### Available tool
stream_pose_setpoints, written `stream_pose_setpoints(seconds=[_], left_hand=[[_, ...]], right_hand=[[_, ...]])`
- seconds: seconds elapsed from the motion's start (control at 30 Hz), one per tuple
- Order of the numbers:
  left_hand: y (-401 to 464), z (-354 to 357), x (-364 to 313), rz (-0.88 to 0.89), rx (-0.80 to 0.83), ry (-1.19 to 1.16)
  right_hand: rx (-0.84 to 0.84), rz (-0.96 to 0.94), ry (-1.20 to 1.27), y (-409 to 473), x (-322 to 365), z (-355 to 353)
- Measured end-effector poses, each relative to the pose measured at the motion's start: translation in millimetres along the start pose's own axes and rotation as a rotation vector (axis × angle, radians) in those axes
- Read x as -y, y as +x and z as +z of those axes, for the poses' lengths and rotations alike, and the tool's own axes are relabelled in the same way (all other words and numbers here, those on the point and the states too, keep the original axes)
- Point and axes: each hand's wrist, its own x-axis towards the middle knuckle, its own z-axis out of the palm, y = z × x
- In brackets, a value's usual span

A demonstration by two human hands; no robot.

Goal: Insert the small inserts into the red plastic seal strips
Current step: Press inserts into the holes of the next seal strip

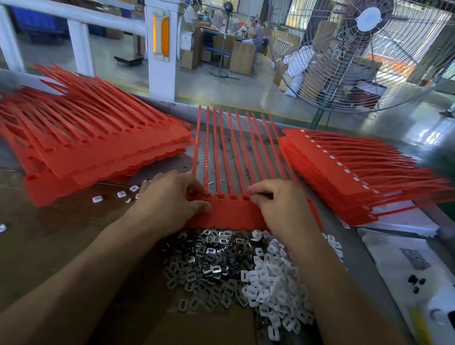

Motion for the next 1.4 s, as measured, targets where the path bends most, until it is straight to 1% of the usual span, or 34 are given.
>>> stream_pose_setpoints(seconds=[0.07,0.2,0.3,0.37,0.47,0.5,0.57,0.9,1.0,1.1,1.17,1.23,1.33,1.4], left_hand=[[-0.1,0.2,0.0,0.000,0.003,0.000],[0.1,0.2,-0.1,-0.002,0.010,0.000],[0.2,0.1,-0.6,-0.003,0.009,0.007],[0.2,0.5,-0.6,-0.001,0.003,0.005],[0.4,0.7,-0.5,0.006,-0.004,0.004],[0.5,0.6,-0.5,0.006,-0.003,0.009],[0.2,0.2,-0.4,0.008,-0.001,0.017],[1.2,0.7,-0.4,0.018,0.001,0.039],[1.6,1.0,-0.2,0.016,-0.003,0.037],[2.0,0.9,-0.5,0.016,-0.007,0.036],[2.2,0.9,-0.8,0.017,-0.004,0.030],[1.8,0.5,-0.8,0.018,0.001,0.030],[0.7,0.0,-0.1,0.014,0.008,0.030],[-0.1,-0.7,-0.2,0.011,0.014,0.030]], right_hand=[[-0.020,-0.003,-0.003,-1.7,-1.3,-3.0],[0.021,-0.012,-0.043,-4.9,1.3,-6.2],[0.025,-0.067,0.007,-10.2,5.8,-11.2],[0.149,-0.123,0.073,-14.9,10.9,-15.8],[0.412,-0.177,0.093,-21.1,21.0,-17.2],[0.475,-0.187,0.068,-22.4,24.0,-16.1],[0.532,-0.199,0.015,-24.0,27.7,-14.0],[0.513,-0.260,-0.095,-27.9,31.8,-11.3],[0.523,-0.250,-0.050,-27.5,30.5,-11.8],[0.559,-0.206,0.069,-26.1,28.8,-15.2],[0.551,-0.208,0.127,-26.0,27.9,-18.1],[0.501,-0.201,0.175,-25.7,26.3,-19.8],[0.315,-0.143,0.217,-22.7,19.4,-21.4],[0.203,-0.065,0.268,-19.4,11.2,-22.6]])
